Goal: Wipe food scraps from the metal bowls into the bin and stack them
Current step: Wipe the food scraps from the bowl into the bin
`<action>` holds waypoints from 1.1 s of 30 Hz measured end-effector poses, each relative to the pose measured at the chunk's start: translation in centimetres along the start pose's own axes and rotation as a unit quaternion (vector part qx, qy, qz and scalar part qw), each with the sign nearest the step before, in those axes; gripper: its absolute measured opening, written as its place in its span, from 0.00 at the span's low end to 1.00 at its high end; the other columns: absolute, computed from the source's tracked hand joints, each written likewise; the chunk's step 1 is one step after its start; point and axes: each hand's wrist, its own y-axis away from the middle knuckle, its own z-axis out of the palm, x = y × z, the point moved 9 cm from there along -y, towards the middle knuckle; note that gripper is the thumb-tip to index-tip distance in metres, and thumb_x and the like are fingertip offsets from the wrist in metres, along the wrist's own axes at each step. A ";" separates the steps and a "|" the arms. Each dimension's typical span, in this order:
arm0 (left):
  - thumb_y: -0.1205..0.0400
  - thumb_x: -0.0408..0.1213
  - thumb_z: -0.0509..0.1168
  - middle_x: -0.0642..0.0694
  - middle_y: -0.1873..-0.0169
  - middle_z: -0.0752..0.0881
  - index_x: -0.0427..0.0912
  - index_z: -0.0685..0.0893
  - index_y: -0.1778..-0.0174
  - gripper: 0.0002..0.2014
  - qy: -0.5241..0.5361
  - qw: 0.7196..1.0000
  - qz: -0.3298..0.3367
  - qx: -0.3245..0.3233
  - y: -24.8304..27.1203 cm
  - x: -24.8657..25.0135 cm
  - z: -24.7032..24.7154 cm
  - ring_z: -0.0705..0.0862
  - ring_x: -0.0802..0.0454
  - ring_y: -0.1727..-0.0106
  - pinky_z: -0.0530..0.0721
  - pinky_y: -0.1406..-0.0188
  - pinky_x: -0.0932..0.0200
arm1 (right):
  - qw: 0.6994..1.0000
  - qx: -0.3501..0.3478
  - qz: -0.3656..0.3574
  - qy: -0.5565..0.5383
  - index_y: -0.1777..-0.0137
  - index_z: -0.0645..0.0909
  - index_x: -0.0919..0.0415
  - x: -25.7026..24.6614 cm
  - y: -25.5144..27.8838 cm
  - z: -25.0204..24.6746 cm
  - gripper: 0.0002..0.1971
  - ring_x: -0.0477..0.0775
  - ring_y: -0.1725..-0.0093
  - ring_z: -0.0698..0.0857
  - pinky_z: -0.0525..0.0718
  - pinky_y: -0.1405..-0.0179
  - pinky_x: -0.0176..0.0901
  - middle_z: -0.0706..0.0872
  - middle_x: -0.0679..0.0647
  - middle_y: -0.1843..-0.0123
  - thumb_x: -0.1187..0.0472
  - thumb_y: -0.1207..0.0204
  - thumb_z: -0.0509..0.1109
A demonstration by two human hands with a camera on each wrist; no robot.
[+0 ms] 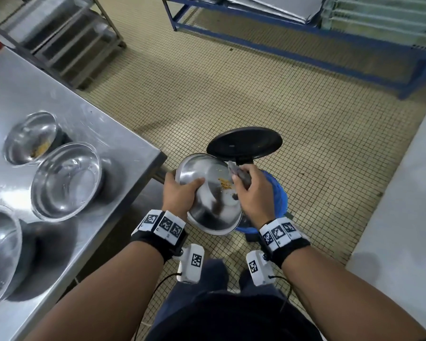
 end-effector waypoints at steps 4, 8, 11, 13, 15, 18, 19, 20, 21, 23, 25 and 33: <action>0.21 0.38 0.81 0.46 0.41 0.85 0.49 0.72 0.28 0.30 -0.015 1.000 0.014 -0.005 0.0 0.6 1.1 0.90 0.40 0.42 0.92 0.39 0.37 | 0.994 -0.050 -0.096 0.019 0.31 0.83 0.58 -1.4 1.2 2.0 0.15 0.48 0.37 0.84 0.78 0.34 0.37 0.88 0.52 0.36 0.56 0.15 0.70; 0.21 0.38 0.81 0.45 0.39 0.85 0.46 0.73 0.24 0.33 -0.011 1.000 0.028 -0.002 0.3 1.2 1.5 0.89 0.42 0.41 0.92 0.39 0.39 | 0.988 -0.078 -0.096 0.094 0.27 0.83 0.56 0.3 2.1 3.1 0.18 0.54 0.36 0.82 0.76 0.35 0.42 0.88 0.52 0.32 0.53 0.14 0.66; 0.22 0.39 0.82 0.44 0.38 0.86 0.45 0.73 0.21 0.35 -0.010 0.999 0.037 -0.006 0.4 1.3 1.3 0.90 0.43 0.42 0.92 0.41 0.38 | 0.993 -0.065 -0.046 0.086 0.29 0.84 0.55 2.4 1.6 2.4 0.20 0.56 0.40 0.83 0.81 0.36 0.50 0.89 0.51 0.37 0.49 0.14 0.61; 0.22 0.40 0.82 0.44 0.38 0.87 0.45 0.73 0.21 0.35 -0.014 0.999 0.041 -0.008 0.5 1.4 1.1 0.90 0.42 0.42 0.93 0.42 0.37 | 0.997 -0.039 -0.035 0.064 0.30 0.84 0.56 2.3 0.9 1.4 0.20 0.55 0.40 0.83 0.82 0.36 0.56 0.88 0.53 0.38 0.47 0.14 0.60; 0.22 0.40 0.82 0.44 0.39 0.87 0.44 0.73 0.22 0.34 -0.014 0.999 0.049 -0.008 0.6 1.4 1.1 0.91 0.44 0.44 0.93 0.43 0.39 | 0.998 -0.009 -0.051 0.039 0.28 0.83 0.55 0.8 0.3 0.5 0.17 0.51 0.39 0.82 0.83 0.36 0.48 0.83 0.53 0.34 0.51 0.13 0.65; 0.23 0.42 0.83 0.45 0.39 0.86 0.45 0.73 0.21 0.37 -0.013 0.998 0.062 -0.010 0.9 1.6 1.4 0.91 0.44 0.43 0.94 0.43 0.39 | 0.994 0.015 -0.098 0.036 0.28 0.81 0.55 -2.0 0.2 0.4 0.17 0.49 0.39 0.81 0.81 0.44 0.35 0.76 0.56 0.31 0.55 0.14 0.69; 0.24 0.43 0.84 0.44 0.37 0.86 0.46 0.73 0.20 0.39 -0.011 0.998 0.063 -0.011 1.0 1.7 1.5 0.91 0.42 0.42 0.93 0.43 0.39 | 0.993 0.003 -0.113 0.040 0.28 0.80 0.56 -2.4 0.4 0.9 0.16 0.49 0.39 0.80 0.80 0.44 0.33 0.75 0.56 0.31 0.55 0.14 0.69; 0.25 0.43 0.84 0.43 0.36 0.85 0.46 0.72 0.19 0.40 -0.008 0.998 0.064 -0.010 1.1 1.8 1.5 0.90 0.41 0.41 0.94 0.43 0.40 | 0.991 -0.016 -0.124 0.044 0.28 0.80 0.55 -2.5 0.8 1.6 0.16 0.50 0.37 0.79 0.79 0.43 0.33 0.75 0.56 0.31 0.53 0.13 0.67; 0.24 0.42 0.84 0.43 0.35 0.85 0.45 0.72 0.19 0.39 -0.001 0.998 0.066 -0.007 1.1 1.9 1.5 0.90 0.41 0.40 0.94 0.44 0.43 | 0.990 -0.035 -0.130 0.049 0.28 0.80 0.55 -2.1 1.3 2.2 0.16 0.51 0.36 0.79 0.79 0.41 0.35 0.76 0.56 0.31 0.52 0.13 0.66; 0.22 0.40 0.82 0.43 0.35 0.85 0.45 0.73 0.19 0.37 0.008 0.997 0.073 0.002 0.9 2.0 1.2 0.89 0.42 0.39 0.93 0.49 0.50 | 0.989 -0.042 -0.125 0.063 0.26 0.80 0.56 -0.8 2.2 2.7 0.18 0.54 0.35 0.79 0.79 0.34 0.43 0.79 0.57 0.32 0.53 0.12 0.66; 0.21 0.39 0.82 0.44 0.35 0.85 0.44 0.72 0.19 0.36 0.011 0.997 0.079 0.006 0.9 2.1 0.8 0.88 0.43 0.38 0.92 0.53 0.54 | 0.992 -0.033 -0.100 0.068 0.25 0.80 0.58 0.9 2.7 2.5 0.18 0.56 0.36 0.79 0.78 0.31 0.46 0.80 0.59 0.33 0.56 0.13 0.67; 0.20 0.42 0.81 0.47 0.34 0.83 0.46 0.71 0.17 0.38 0.010 0.996 0.089 0.009 1.0 1.8 0.5 0.86 0.43 0.35 0.92 0.40 0.44 | 0.999 0.022 0.027 0.038 0.24 0.79 0.58 4.9 1.7 -0.3 0.19 0.47 0.38 0.78 0.75 0.35 0.40 0.82 0.56 0.33 0.57 0.12 0.65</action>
